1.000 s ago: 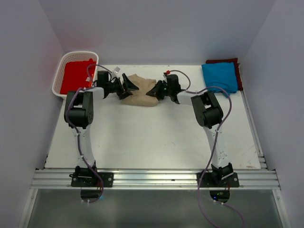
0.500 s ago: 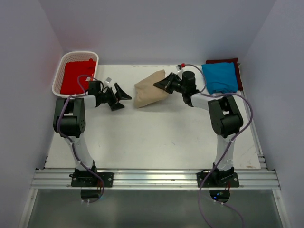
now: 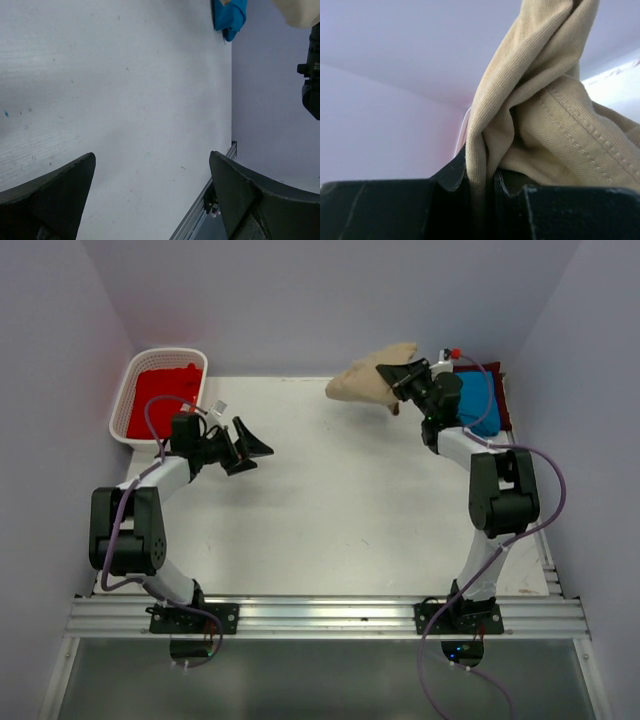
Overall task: Fold and stack the t-shirts
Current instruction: Put the neatly folded tshirt into the corner of the board with the right arm
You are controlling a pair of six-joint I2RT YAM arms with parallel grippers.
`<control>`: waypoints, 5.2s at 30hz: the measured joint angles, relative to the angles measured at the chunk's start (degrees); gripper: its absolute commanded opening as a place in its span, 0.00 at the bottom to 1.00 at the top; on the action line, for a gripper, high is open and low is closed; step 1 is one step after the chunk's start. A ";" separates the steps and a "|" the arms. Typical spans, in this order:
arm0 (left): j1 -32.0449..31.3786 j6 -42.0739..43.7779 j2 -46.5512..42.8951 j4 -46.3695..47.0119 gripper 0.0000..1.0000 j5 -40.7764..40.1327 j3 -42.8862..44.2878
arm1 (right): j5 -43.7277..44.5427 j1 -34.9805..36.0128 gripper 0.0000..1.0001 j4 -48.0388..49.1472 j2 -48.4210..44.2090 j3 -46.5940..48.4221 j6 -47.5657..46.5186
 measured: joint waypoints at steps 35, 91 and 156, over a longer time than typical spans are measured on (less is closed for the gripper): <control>-0.02 6.56 -8.00 -7.54 1.00 5.40 -10.03 | 29.62 -19.58 0.00 -7.37 5.25 16.33 -20.87; -5.68 3.45 -15.28 0.11 1.00 5.62 -21.70 | 21.55 -15.93 0.00 -29.94 -14.93 -11.04 -19.52; -5.68 6.40 -30.80 1.42 1.00 -0.44 -5.40 | 9.14 -14.99 0.99 12.44 -16.35 -16.26 -8.92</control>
